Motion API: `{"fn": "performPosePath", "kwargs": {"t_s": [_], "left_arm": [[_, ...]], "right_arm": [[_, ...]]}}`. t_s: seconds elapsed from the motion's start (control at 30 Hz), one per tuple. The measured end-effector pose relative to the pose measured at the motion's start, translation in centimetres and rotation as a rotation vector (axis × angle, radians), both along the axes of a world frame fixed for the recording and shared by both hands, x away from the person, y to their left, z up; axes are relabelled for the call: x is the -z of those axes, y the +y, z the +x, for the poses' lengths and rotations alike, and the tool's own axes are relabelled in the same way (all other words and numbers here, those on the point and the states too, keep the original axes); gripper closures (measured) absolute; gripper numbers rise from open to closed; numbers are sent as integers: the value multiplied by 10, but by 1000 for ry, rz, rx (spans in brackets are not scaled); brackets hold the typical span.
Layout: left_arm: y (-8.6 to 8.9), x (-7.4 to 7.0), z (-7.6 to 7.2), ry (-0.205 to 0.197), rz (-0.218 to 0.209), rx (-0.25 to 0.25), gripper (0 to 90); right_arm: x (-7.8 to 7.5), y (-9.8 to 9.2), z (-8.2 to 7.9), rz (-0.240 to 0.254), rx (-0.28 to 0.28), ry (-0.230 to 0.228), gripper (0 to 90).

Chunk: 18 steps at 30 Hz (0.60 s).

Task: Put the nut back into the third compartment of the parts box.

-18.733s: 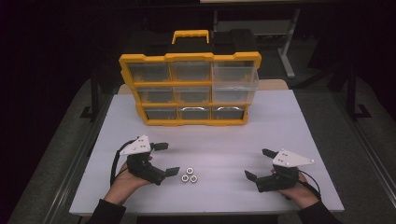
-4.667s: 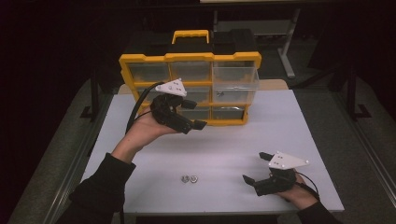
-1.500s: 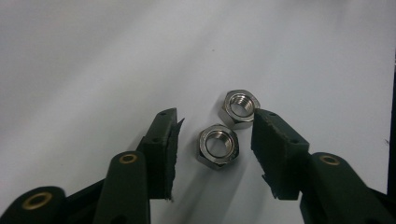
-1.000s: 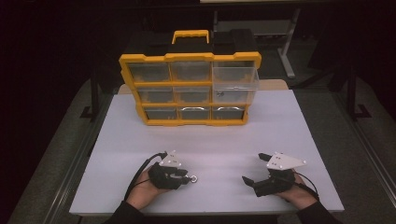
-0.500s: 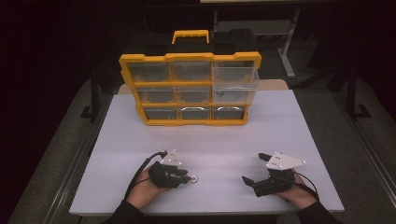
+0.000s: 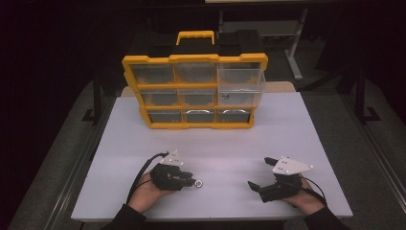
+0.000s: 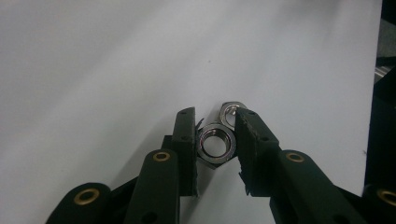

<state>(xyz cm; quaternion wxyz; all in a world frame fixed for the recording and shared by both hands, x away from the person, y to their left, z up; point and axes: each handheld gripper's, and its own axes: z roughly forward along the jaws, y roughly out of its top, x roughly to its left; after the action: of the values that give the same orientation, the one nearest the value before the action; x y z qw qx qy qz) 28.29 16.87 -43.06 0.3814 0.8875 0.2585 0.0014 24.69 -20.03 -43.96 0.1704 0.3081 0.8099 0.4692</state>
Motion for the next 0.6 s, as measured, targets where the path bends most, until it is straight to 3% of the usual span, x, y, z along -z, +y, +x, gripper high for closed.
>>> {"fn": "performPosePath", "kwargs": {"t_s": [0.2, 0.33, 0.37, 0.6], "left_arm": [[2, -3, 3, -6, 15, 14, 699], [0, -5, 3, 2, -8, -1, 699], [1, -6, 5, -1, 7, 14, 699], [-1, -13, 7, 10, -28, 1, 699]], "right_arm": [[0, 0, 1, 4, 2, -2, 5], [0, 1, 1, -2, -1, -2, 5], [0, 1, 1, -1, -1, -1, 5], [0, 1, 1, 3, 1, 0, 5]]}}
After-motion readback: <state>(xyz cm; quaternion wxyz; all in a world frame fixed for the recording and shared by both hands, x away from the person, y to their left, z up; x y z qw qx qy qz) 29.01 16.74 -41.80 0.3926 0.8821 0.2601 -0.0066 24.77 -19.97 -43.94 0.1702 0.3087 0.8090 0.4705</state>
